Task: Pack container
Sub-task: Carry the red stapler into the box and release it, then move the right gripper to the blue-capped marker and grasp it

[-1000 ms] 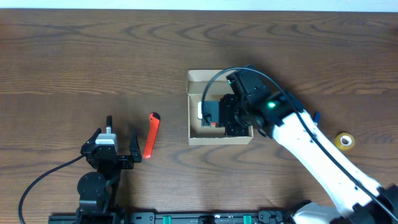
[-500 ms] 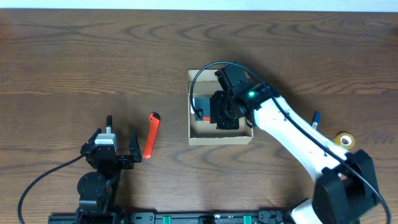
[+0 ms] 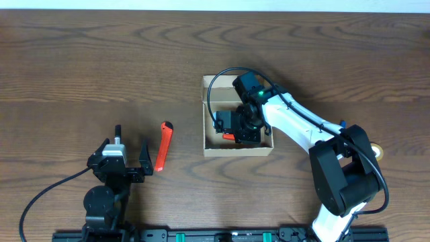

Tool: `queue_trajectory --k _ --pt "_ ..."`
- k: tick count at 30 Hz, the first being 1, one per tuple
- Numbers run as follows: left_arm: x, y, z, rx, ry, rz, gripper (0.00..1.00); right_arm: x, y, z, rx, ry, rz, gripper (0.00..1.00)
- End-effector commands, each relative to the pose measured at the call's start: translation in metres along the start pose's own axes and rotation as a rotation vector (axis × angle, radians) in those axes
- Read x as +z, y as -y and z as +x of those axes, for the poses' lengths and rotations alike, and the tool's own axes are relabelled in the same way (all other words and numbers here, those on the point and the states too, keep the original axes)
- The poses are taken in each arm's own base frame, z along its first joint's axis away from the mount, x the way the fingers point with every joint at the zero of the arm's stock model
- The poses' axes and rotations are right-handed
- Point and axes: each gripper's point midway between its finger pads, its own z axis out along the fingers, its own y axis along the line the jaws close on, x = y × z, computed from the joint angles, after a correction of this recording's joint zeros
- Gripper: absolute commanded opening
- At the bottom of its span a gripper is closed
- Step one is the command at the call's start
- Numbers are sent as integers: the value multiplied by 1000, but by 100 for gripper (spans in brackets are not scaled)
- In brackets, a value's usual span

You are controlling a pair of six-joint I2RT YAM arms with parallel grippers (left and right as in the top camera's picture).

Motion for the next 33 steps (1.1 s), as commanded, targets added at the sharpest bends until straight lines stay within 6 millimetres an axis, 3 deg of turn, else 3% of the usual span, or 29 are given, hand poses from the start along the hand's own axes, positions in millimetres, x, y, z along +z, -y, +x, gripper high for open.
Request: queue_trajectory --k 1,3,11,19,24,27,29,31,33 --pt "3 -2 15 -5 -33 -8 95 -4 5 -3 7 18 8 13" --pt "3 -2 15 -5 -33 -8 95 -4 5 -3 15 17 7 26" --pt "3 -2 15 -5 -33 -8 95 -6 5 -5 42 23 8 35" --pt "3 -2 15 -5 -33 -8 95 -42 16 -23 95 86 94 49" --pt "3 -2 15 -8 -33 -7 95 -76 18 -34 181 153 166 59" --pt "3 -2 15 -8 -33 -7 95 -107 21 -40 340 215 225 75" --pt "3 -2 15 -8 -33 -7 95 -128 28 -36 459 239 290 72" --pt "3 -2 15 -8 -33 -7 95 -154 43 -20 612 246 411 65" --pt "3 -2 15 -8 -33 -7 95 -197 70 25 941 244 665 74"
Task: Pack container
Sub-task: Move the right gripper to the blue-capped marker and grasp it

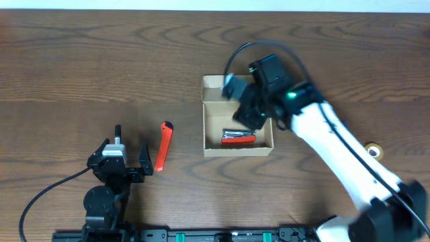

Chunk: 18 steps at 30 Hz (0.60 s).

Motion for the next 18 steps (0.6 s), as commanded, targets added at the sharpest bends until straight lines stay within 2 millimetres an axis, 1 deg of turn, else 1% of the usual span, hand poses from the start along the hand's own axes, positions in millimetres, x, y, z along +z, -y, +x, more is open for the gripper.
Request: queue_trajectory --k 1,2,3,4,5,7,9,11,13,16,17,18 --pt "3 -2 15 -7 -33 -8 95 -64 92 23 539 35 460 78" --pt "3 -2 15 -7 -33 -8 95 -92 116 40 691 57 594 82" --pt "3 -2 15 -7 -33 -8 95 -115 132 55 817 84 678 83" --pt "3 -2 15 -7 -33 -7 95 -137 143 69 938 115 732 84" --pt "3 -2 15 -7 -33 -7 95 -154 150 83 1036 144 762 84" --pt "3 -2 15 -7 -33 -7 95 -177 157 111 1182 167 791 85" --pt "3 -2 15 -7 -33 -5 95 -189 157 147 1303 118 802 87" --pt "3 -1 15 -7 -33 -4 95 -191 152 182 1408 34 817 90" --pt "3 -1 15 -7 -34 1 95 -182 147 206 1464 -37 801 91" --pt "3 0 15 -7 -33 2 95 -151 137 236 1529 -126 741 91" --pt "3 0 15 -7 -33 2 95 -136 132 247 1546 -159 720 91" --pt "3 0 15 -7 -34 2 95 -126 130 254 1555 -179 711 91"
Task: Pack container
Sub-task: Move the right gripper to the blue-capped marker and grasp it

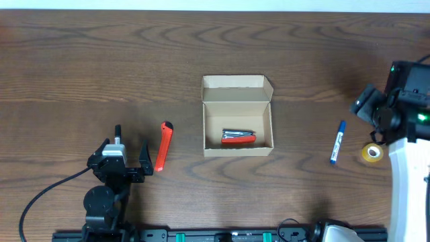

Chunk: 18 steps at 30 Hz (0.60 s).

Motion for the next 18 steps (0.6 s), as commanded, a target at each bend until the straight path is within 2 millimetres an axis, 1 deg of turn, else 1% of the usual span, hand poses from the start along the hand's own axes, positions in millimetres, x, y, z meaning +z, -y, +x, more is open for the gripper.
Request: queue_trajectory --k 1,3,4,6,9,10,15,18 --pt "3 -1 15 -4 -34 0 95 47 4 42 45 -145 19 91" --pt "3 -1 15 -4 -33 0 95 70 4 55 37 -171 22 91" --pt "3 -1 15 -4 -33 0 95 78 3 60 26 -183 16 91" --pt "3 -1 15 -4 -33 0 95 97 -4 73 -15 -216 -8 90" --pt "3 -1 15 -8 -33 1 95 113 -6 80 -38 -255 4 89" --pt "3 -1 15 -8 -33 0 95 125 -8 86 -49 -286 12 89" --pt "3 -1 15 -8 -33 0 95 153 -11 100 -72 -351 28 89" --pt "3 -1 15 -8 -33 0 95 164 -13 108 -92 -383 27 89"
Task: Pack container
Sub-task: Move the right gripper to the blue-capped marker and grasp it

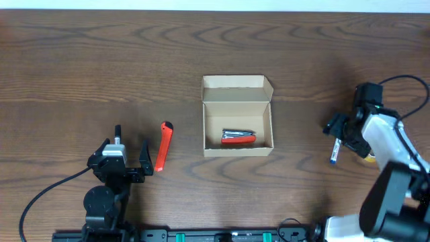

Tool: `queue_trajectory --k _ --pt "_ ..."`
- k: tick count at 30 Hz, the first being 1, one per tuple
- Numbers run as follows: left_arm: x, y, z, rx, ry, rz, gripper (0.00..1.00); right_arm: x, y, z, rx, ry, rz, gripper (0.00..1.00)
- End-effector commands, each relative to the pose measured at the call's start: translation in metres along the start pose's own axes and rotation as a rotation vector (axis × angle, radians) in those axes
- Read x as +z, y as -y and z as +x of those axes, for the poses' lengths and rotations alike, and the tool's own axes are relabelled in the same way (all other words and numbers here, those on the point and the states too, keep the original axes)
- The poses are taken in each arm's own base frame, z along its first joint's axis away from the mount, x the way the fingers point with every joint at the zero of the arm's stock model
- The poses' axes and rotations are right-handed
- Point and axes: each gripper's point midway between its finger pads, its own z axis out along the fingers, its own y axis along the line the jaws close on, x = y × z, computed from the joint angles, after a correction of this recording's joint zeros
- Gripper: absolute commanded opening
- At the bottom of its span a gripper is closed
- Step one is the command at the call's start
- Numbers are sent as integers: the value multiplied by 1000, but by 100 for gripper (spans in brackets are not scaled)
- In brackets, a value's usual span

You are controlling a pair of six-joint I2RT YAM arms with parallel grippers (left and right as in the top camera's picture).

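Observation:
An open cardboard box (215, 111) stands at the middle of the table with a red stapler (238, 138) lying in its near end. An orange box cutter (163, 145) lies on the table left of the box. At the right, a blue marker (333, 156) lies on the wood, its far end hidden under my right gripper (338, 133). That gripper's fingers look spread to either side of the marker, so it is open. My left gripper (125, 153) rests open near the front left, just left of the cutter.
A yellow tape roll (367, 155) lies right of the marker, mostly covered by my right arm. The left arm's black cable curls along the front left edge. The box's back flap stands up at its far side.
My right gripper was up by the right edge, clear of the marker. Now it is lower and further left, over the marker's far end, and the arm covers most of the tape roll.
My right gripper was down inside the box at the stapler. Then it was over the box's far right corner, with the stapler lying loose in the box. Then it was at the far right edge, and now it is over the blue marker. The left arm has stayed still.

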Motion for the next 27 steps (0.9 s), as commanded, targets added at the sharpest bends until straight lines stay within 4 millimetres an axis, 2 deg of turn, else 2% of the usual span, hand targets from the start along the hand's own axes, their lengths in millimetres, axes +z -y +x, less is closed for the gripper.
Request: queue_trajectory --k 1,7,13,27 --pt "3 -1 15 -7 -33 -3 95 18 0 8 -32 -55 5 89" --pt "3 -1 15 -7 -33 -3 95 27 -5 12 -59 -85 -12 87" --pt "3 -1 15 -7 -33 -3 95 28 -10 11 -73 -81 -41 77" --pt "3 -1 15 -7 -33 -3 95 42 -27 23 -87 -77 -151 81"
